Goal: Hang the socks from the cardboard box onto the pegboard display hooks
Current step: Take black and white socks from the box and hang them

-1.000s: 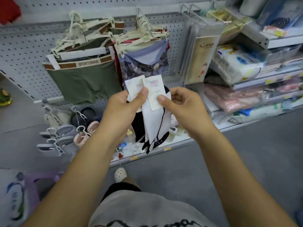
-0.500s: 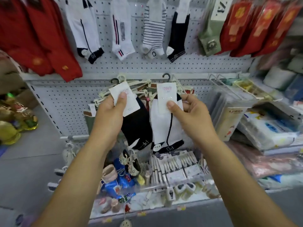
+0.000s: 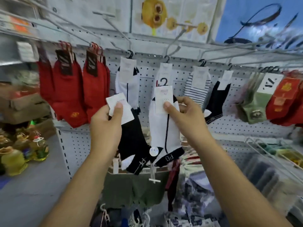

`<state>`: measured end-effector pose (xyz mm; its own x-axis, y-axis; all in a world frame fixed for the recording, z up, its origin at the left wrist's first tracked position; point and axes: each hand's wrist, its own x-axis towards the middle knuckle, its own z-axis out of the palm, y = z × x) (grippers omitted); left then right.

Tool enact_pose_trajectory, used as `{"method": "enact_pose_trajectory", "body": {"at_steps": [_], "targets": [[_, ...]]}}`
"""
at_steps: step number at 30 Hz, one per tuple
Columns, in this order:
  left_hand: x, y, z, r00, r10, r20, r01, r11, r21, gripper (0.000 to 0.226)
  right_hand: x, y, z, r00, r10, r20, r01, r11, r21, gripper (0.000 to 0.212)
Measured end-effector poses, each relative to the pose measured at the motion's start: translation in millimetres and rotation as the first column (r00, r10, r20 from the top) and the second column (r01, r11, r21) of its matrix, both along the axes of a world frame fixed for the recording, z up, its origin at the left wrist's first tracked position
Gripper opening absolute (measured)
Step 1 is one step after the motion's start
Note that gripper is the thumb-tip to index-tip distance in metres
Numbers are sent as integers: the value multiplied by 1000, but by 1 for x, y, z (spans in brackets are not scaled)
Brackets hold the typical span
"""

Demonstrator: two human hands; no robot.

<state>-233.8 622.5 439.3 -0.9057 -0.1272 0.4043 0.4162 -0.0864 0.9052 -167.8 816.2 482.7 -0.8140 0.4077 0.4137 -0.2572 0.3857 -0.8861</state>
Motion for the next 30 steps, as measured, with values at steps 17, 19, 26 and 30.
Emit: {"method": "enact_pose_trajectory", "body": {"at_steps": [17,19,26,30], "targets": [[-54,-63,48,999,-10,-45,6,996,-84,21,-134,-68,45,991,36,-128,-28,998,62,23],[-55,-64,46,999,-39,-33,36,996,-87,23,-137,-68,42,994,35,-100,-28,997,65,29],[-55,-51,46,982,-188,19,189,980,-59,28,-121,-54,35,993,-36,-114,41,998,38,25],[-48,-24,46,944,-326,45,326,945,11,27,-77,-39,17,994,29,-105,-26,999,35,22]]}}
